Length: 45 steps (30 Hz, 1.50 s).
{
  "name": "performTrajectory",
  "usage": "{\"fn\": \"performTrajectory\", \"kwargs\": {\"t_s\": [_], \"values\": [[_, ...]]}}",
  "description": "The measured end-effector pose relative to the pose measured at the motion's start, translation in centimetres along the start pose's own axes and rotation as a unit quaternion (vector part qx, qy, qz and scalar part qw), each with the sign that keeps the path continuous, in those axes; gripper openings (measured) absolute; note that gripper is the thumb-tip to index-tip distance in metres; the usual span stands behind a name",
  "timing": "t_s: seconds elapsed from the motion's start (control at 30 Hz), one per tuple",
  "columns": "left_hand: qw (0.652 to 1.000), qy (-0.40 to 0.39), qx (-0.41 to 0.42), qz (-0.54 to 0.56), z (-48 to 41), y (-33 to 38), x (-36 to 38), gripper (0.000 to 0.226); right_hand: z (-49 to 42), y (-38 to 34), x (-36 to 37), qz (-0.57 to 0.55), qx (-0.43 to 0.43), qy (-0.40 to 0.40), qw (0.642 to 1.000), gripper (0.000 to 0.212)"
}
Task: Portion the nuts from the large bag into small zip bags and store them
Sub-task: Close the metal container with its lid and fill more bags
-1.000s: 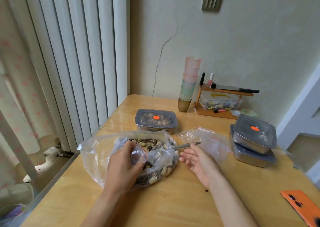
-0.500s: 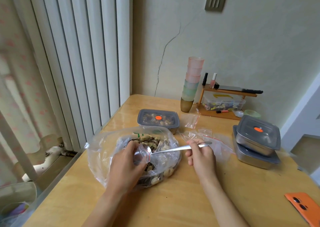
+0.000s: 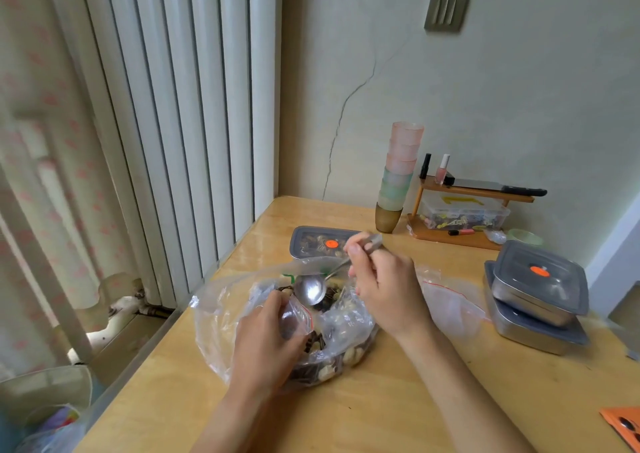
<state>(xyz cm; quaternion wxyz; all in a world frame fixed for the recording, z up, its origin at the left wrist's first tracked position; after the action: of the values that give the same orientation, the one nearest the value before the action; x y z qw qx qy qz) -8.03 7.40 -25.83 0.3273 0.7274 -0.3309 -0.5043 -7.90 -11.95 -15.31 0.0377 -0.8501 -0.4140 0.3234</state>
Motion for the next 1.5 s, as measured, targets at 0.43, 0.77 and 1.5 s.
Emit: {"fn": "performTrajectory", "kwargs": {"t_s": [0.43,0.77,1.5], "values": [[0.978,-0.2,0.066,-0.004,1.7,2.5,-0.1,0.025,-3.1,2.5,-2.8,0.167,-0.038,-0.078,0.982,0.032],[0.928,-0.335,0.117,0.114,3.2,5.7,-0.2,0.014,-3.5,0.9,-3.5,0.102,-0.005,-0.163,0.981,0.031],[0.976,0.134,-0.164,0.053,-1.0,-0.5,-0.2,0.018,-2.9,1.9,-2.0,0.144,0.045,-0.047,0.987,0.04]]}}
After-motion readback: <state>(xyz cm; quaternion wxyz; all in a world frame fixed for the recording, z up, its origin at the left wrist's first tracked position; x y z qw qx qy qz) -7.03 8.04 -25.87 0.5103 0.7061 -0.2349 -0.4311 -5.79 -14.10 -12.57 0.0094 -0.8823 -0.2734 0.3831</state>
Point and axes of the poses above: each hand's wrist, its own z-axis away from the middle knuckle, its own x-axis out of the palm, y = z × x, the point moved 1 cm from there along -z, towards the middle knuckle, and after that the axes turned 11 degrees about -x, right-handed, at the moved point
